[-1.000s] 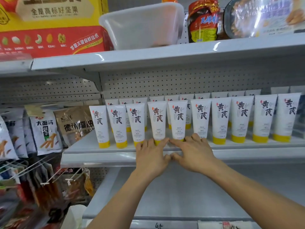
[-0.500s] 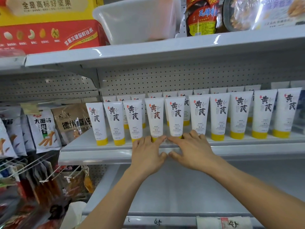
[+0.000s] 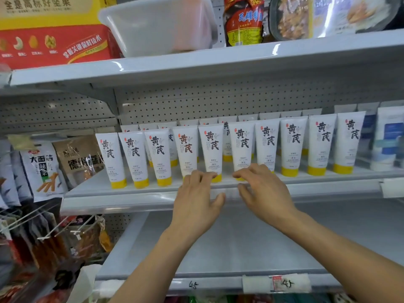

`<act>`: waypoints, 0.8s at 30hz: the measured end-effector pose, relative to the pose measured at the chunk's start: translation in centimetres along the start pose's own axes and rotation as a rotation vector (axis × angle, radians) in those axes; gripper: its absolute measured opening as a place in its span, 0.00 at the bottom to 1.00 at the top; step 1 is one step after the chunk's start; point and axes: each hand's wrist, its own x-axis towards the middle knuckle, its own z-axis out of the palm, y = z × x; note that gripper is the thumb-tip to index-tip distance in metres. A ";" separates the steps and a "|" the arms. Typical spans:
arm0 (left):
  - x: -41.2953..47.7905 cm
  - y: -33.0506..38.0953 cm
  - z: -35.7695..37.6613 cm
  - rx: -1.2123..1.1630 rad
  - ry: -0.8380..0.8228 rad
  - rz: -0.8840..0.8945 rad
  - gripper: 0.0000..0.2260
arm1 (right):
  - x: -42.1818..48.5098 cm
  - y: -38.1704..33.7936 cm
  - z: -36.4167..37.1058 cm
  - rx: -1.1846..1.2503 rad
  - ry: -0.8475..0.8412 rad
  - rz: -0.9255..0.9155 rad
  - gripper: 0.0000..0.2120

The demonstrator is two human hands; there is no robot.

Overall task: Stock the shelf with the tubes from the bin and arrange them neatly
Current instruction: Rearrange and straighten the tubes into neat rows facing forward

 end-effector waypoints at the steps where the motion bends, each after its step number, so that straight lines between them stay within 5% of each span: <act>1: 0.1 0.9 0.6 -0.041 -0.007 0.017 0.23 | -0.3 0.9 -0.3 -0.005 0.030 0.012 0.14; 9: 1.9 5.8 5.0 -0.009 -0.049 0.032 0.30 | -2.0 6.2 -1.2 -0.160 0.028 0.093 0.22; 13: 3.2 5.9 6.4 0.198 0.035 -0.006 0.22 | -1.5 6.8 -1.2 -0.192 -0.112 0.064 0.32; 18: 3.7 5.9 6.8 0.242 0.011 -0.032 0.20 | -0.8 6.5 -1.5 -0.280 -0.188 0.033 0.33; 24: 3.5 6.1 6.3 0.228 -0.063 -0.009 0.33 | -0.5 6.4 -1.3 -0.320 -0.210 0.040 0.31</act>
